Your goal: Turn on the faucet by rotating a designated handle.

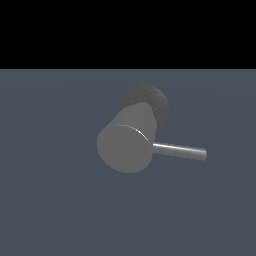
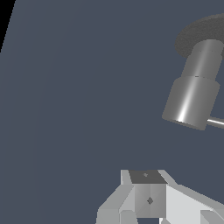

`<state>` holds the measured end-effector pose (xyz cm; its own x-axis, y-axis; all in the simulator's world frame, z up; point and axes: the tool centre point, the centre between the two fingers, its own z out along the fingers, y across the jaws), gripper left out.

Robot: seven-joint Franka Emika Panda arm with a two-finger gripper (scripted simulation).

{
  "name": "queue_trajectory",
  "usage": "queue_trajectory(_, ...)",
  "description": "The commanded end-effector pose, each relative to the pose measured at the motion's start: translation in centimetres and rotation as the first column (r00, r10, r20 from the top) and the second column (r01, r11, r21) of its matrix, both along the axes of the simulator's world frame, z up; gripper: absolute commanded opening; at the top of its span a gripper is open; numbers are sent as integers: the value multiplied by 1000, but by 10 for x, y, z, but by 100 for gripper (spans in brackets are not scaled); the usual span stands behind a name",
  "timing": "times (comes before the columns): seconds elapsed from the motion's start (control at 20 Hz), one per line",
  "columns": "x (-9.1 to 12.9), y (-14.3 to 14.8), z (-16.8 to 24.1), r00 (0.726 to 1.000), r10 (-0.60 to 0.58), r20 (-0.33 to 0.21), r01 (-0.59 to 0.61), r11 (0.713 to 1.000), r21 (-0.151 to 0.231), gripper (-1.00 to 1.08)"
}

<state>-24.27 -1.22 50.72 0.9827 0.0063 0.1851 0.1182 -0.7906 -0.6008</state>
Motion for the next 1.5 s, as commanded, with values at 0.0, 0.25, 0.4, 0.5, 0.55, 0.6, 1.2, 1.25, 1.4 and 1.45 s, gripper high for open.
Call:
queue_trajectory(0.0,0,7,1,1000,27,2,-27,1000,-6,-100)
queue_trajectory(0.25,0,9,2,999,37,2,-37,999,-10,-100)
queue_trajectory(0.4,0,8,2,999,33,5,-33,999,-1,-100)
queue_trajectory(0.5,1,7,3,999,33,10,-33,999,14,-100)
queue_trajectory(0.55,1,7,4,999,32,14,-32,999,24,-100)
queue_trajectory(0.6,1,6,5,999,30,18,-31,999,35,-100)
queue_trajectory(1.2,8,-18,23,994,-27,110,-6,955,296,-100)
queue_trajectory(1.25,9,-22,25,992,-38,120,-4,945,328,-100)
queue_trajectory(1.4,12,-36,31,985,-78,152,4,901,434,-100)
queue_trajectory(1.45,13,-41,33,983,-93,161,7,882,470,-100)
